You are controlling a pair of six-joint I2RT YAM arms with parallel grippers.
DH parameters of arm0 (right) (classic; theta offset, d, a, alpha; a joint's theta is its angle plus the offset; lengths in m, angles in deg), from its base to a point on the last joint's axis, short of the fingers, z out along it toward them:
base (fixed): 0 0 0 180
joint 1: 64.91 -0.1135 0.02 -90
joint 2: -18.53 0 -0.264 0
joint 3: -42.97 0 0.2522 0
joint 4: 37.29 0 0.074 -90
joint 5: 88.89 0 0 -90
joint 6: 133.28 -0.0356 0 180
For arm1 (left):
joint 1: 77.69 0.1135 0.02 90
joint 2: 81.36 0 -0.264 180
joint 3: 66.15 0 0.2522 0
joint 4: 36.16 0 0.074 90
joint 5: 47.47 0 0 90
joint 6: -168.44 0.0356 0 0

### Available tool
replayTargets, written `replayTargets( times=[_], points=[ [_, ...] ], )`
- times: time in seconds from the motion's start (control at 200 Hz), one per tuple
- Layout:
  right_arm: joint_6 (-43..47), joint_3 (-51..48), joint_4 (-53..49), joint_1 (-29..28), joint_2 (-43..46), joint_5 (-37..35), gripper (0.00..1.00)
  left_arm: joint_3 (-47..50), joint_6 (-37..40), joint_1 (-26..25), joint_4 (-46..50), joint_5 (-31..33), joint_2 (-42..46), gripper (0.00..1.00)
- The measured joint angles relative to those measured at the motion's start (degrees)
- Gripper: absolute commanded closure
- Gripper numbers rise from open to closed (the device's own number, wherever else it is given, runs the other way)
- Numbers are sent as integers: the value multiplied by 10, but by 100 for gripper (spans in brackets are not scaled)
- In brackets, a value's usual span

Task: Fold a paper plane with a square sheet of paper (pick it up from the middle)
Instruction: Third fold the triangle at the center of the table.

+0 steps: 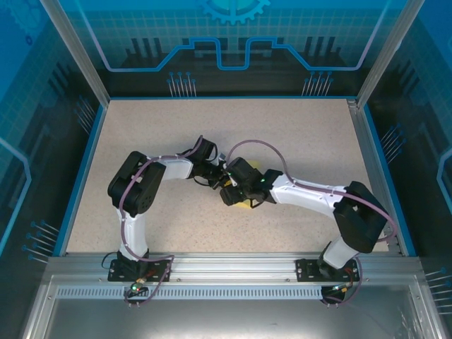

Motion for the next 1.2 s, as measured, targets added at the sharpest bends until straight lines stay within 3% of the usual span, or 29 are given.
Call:
replayTargets(
  times=[0.2, 0.595, 0.87, 1.075, 1.2],
  points=[
    [4, 7, -27, -13, -21, -38, 44, 0, 0, 0, 1, 0, 0, 88],
    [3, 15, -41, -14, -44, -67, 67, -3, 0, 0, 2, 0, 0, 87],
    [3, 15, -42, -14, -44, -73, 71, -3, 0, 0, 4, 0, 0, 87],
    [0, 14, -41, -14, -38, -73, 81, -3, 0, 0, 4, 0, 0, 87],
    [-3, 11, -41, -14, -35, -73, 93, -3, 2, 0, 4, 0, 0, 83]
  ],
)
